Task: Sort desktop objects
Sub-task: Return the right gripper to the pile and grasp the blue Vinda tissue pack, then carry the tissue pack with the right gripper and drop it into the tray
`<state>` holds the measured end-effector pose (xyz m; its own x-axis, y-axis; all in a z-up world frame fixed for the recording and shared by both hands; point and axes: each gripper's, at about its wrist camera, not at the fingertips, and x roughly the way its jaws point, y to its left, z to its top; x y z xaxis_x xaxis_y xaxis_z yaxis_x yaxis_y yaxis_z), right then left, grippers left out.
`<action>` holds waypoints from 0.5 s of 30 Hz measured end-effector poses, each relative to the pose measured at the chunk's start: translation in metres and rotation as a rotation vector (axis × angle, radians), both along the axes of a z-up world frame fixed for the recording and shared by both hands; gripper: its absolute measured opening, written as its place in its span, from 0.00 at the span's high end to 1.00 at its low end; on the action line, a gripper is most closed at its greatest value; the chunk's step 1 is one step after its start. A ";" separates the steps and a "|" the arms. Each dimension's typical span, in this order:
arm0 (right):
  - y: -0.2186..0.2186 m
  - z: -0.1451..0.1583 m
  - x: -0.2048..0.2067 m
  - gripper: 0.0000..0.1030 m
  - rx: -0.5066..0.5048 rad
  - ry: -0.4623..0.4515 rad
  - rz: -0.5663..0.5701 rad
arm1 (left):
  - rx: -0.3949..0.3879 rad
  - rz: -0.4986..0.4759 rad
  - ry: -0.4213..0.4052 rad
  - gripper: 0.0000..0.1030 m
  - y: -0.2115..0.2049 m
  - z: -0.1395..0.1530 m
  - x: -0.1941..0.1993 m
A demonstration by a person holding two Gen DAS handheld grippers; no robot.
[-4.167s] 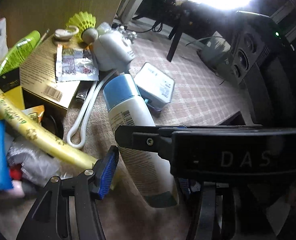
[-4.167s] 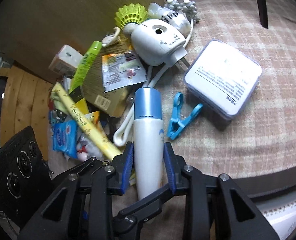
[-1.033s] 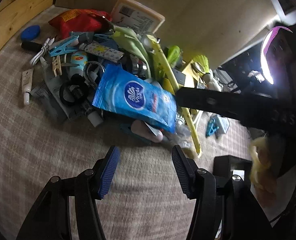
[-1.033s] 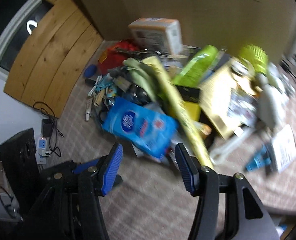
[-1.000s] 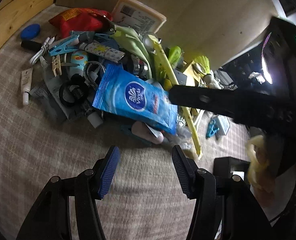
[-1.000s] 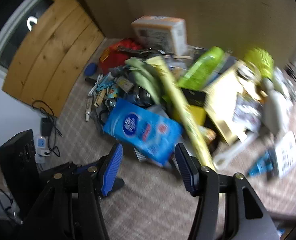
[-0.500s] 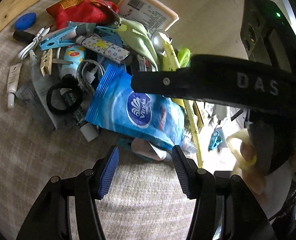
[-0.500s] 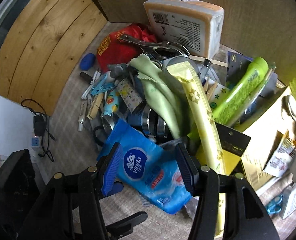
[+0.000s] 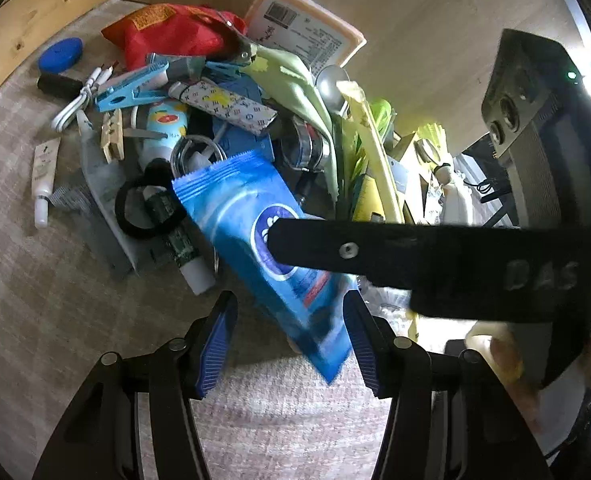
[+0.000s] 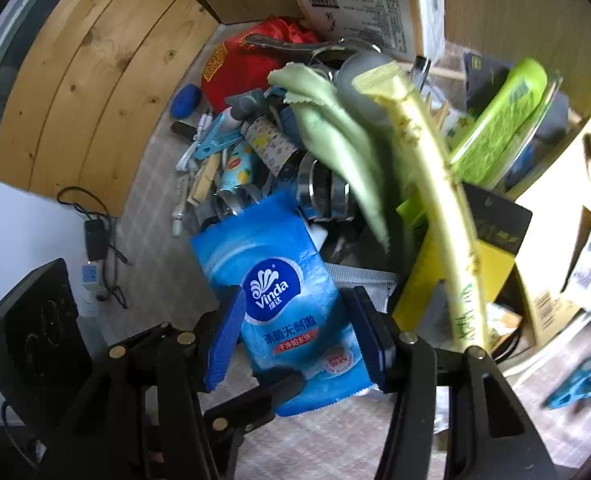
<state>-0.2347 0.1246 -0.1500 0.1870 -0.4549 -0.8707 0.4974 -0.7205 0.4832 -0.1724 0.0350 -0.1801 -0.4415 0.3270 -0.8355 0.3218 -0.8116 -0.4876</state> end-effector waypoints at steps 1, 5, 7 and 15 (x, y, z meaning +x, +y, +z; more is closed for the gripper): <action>-0.002 -0.001 0.001 0.50 0.004 0.006 -0.001 | -0.012 -0.005 0.007 0.51 -0.001 0.001 0.001; -0.013 -0.002 0.008 0.49 0.040 0.058 0.034 | -0.041 -0.019 0.022 0.61 -0.003 0.006 0.004; -0.016 -0.001 0.012 0.49 0.029 0.053 0.039 | -0.044 -0.015 0.027 0.65 -0.006 0.005 0.007; -0.020 0.002 0.025 0.54 -0.027 0.023 0.036 | -0.018 -0.044 0.077 0.82 -0.007 0.011 0.023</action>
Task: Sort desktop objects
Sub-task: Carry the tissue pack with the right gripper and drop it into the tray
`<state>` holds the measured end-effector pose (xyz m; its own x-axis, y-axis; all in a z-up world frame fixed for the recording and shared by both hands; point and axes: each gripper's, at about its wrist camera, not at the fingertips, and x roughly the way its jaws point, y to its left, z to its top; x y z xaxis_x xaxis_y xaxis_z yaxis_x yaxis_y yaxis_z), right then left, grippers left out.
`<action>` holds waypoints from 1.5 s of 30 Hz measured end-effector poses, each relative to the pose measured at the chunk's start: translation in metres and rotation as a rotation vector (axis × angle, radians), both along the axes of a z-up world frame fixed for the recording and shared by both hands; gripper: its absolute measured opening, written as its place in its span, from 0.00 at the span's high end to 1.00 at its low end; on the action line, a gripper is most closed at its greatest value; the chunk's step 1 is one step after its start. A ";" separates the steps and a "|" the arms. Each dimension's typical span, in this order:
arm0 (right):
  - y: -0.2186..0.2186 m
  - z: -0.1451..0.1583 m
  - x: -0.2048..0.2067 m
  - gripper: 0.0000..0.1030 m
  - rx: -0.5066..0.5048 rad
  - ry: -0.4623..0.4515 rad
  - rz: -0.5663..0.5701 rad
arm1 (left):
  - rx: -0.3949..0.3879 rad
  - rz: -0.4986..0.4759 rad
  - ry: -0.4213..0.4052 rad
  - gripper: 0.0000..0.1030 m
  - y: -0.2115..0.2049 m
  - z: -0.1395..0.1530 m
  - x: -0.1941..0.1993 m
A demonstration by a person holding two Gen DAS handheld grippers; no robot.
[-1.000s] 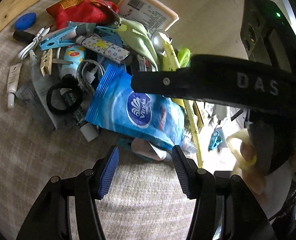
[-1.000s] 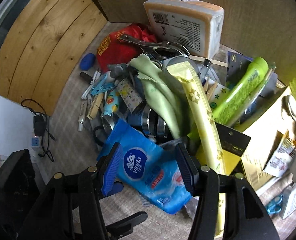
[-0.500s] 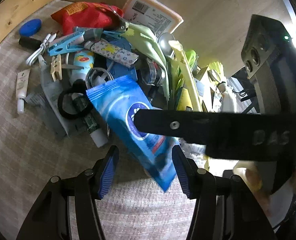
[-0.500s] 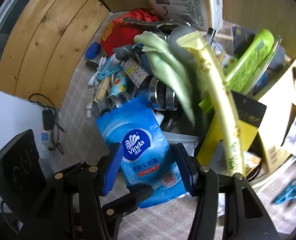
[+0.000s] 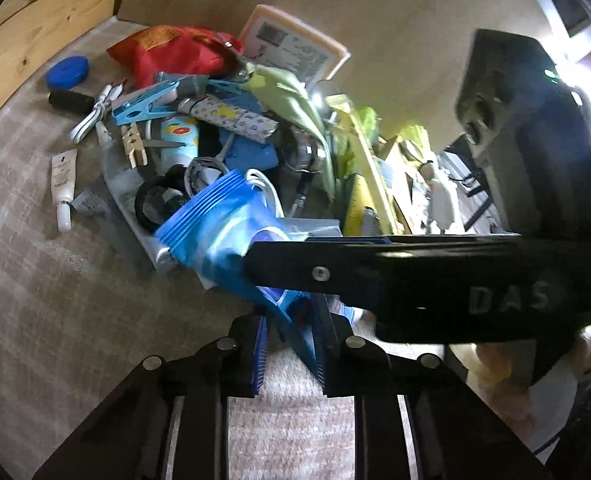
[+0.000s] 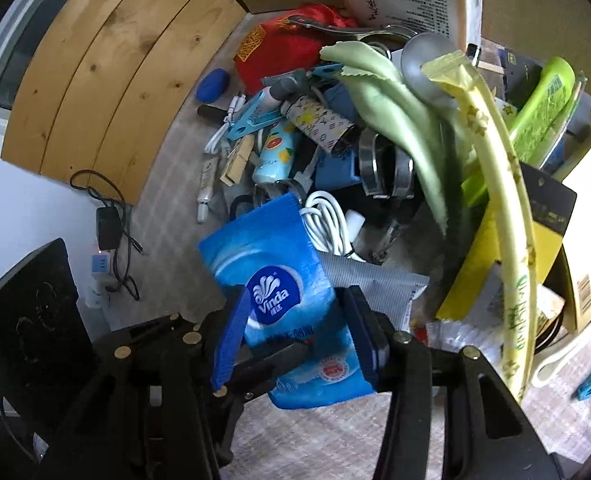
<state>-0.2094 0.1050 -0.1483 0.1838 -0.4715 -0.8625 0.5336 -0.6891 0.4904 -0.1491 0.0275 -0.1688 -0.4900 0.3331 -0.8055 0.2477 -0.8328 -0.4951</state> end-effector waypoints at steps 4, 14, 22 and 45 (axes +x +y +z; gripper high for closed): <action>-0.001 0.002 0.007 0.54 -0.003 0.008 0.003 | 0.033 0.003 0.010 0.87 -0.001 0.002 0.007; 0.025 0.028 0.030 0.56 -0.061 0.010 -0.015 | 0.069 -0.042 0.089 0.91 0.016 0.036 0.030; 0.086 0.061 0.050 0.56 -0.113 0.034 -0.115 | 0.065 -0.195 0.152 0.91 0.072 0.070 0.037; 0.396 0.078 0.152 0.56 -0.049 0.115 -0.728 | 0.049 -0.761 0.122 0.94 0.331 0.071 0.027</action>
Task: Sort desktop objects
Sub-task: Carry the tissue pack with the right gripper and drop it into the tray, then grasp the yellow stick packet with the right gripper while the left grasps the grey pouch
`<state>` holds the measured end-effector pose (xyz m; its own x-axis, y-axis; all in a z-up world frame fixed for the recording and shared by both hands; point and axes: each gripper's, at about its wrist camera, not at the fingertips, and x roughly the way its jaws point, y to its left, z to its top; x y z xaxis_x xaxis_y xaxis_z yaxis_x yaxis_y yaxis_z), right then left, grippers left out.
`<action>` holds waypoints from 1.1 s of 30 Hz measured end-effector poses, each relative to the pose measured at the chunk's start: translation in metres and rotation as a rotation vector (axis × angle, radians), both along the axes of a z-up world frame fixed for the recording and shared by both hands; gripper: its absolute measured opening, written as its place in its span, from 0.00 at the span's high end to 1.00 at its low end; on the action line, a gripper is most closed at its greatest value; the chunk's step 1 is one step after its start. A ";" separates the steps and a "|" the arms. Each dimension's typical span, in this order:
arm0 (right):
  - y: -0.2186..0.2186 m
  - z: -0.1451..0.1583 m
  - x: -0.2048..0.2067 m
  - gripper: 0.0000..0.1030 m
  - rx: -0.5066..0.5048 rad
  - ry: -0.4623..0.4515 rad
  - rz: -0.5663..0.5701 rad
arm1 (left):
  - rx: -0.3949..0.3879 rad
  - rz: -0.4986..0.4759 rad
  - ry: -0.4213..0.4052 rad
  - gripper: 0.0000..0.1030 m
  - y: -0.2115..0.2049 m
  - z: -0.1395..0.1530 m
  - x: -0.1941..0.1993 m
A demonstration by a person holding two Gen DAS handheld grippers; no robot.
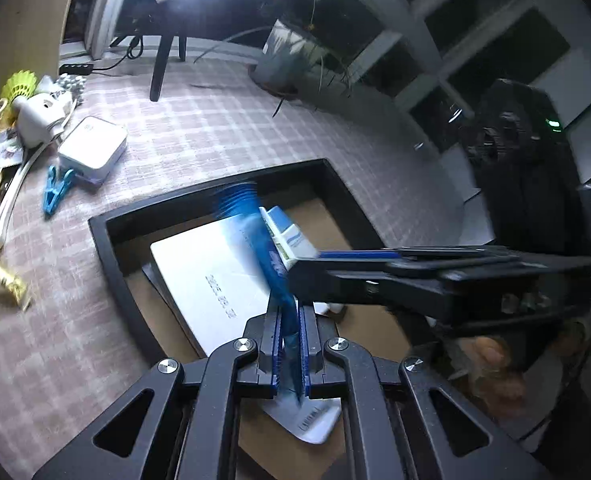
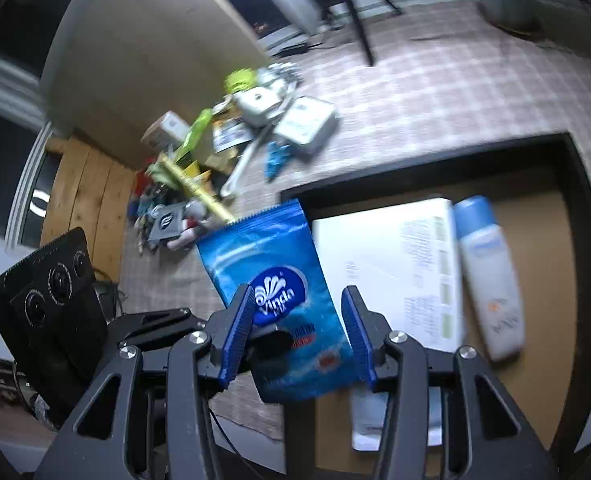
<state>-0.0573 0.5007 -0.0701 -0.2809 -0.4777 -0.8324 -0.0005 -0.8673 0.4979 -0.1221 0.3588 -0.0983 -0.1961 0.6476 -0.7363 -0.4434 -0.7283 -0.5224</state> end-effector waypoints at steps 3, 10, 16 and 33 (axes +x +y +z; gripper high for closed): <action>0.014 -0.005 0.004 0.56 0.027 -0.003 -0.035 | -0.104 0.014 -0.061 0.69 0.007 -0.017 -0.009; 0.028 -0.013 0.008 0.54 0.063 -0.006 -0.065 | -0.119 0.092 -0.090 0.65 -0.018 -0.026 -0.004; 0.013 -0.013 0.006 0.54 0.073 0.005 -0.033 | -0.145 0.152 -0.057 0.65 -0.052 -0.016 0.002; -0.138 -0.008 -0.038 0.54 0.243 0.142 0.285 | -0.177 0.590 -0.166 0.65 -0.252 -0.028 -0.016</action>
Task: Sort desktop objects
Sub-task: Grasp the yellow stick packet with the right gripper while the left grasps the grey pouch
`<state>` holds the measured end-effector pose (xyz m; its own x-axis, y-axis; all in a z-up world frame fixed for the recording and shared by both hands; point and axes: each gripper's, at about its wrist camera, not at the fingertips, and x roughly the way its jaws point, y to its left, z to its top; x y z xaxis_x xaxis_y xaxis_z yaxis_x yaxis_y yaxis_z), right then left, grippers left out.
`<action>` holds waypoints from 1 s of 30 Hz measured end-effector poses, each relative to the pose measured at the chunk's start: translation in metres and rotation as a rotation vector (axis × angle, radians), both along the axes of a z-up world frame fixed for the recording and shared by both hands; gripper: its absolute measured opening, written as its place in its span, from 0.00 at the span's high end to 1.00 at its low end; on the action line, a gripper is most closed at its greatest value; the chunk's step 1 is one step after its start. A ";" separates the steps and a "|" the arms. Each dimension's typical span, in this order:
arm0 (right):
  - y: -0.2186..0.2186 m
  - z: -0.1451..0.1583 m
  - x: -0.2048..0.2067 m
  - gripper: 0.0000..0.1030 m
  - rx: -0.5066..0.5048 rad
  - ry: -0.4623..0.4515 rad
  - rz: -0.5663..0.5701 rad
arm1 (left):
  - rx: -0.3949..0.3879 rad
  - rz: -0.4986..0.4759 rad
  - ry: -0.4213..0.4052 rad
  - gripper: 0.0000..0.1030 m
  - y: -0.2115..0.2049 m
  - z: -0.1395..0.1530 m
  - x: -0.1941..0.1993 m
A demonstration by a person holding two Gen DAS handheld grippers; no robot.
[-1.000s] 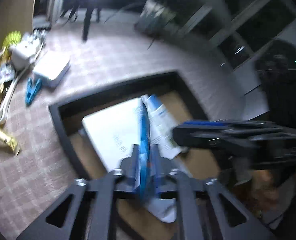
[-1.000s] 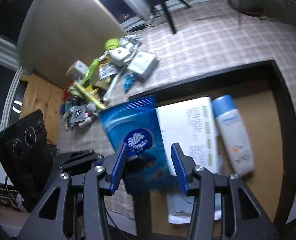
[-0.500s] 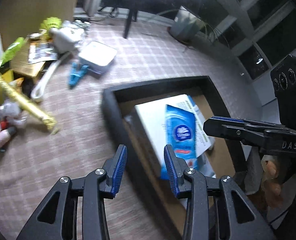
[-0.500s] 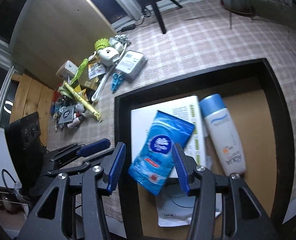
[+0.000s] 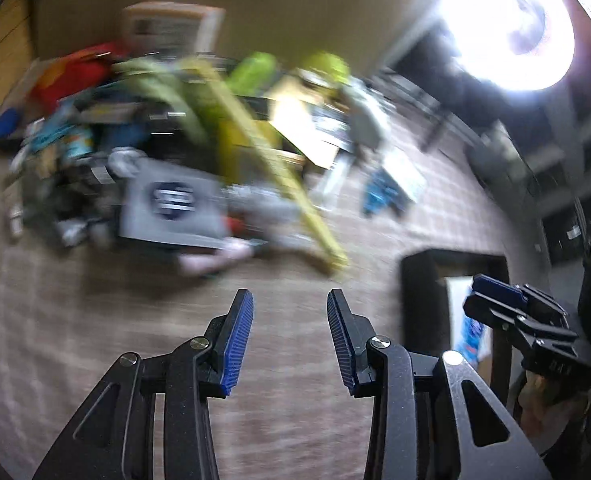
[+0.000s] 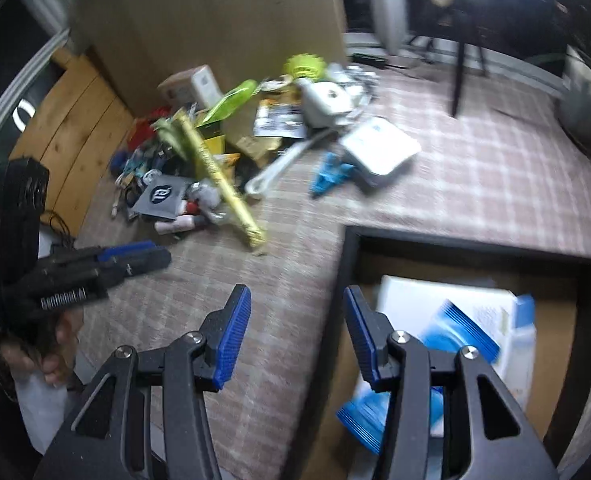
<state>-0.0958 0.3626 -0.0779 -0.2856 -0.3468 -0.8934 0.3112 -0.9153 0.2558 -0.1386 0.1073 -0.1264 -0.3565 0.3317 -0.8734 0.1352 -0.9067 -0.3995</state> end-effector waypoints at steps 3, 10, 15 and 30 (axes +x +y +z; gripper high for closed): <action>-0.029 -0.004 -0.017 0.54 0.014 -0.004 0.050 | 0.002 0.073 -0.030 0.65 -0.031 -0.010 -0.003; -0.091 -0.028 -0.060 0.54 0.063 -0.026 0.158 | 0.099 0.201 -0.108 0.65 -0.071 -0.038 -0.014; -0.115 -0.050 -0.083 0.54 0.091 -0.058 0.188 | 0.133 0.253 -0.125 0.65 -0.080 -0.048 -0.025; -0.130 -0.084 -0.115 0.69 0.062 -0.145 0.184 | 0.153 0.278 -0.121 0.94 -0.078 -0.057 -0.044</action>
<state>-0.2110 0.2328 -0.1615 -0.0895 -0.3246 -0.9416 0.4381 -0.8619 0.2555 -0.1826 0.0298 -0.1834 -0.3484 0.3673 -0.8624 0.4234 -0.7592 -0.4944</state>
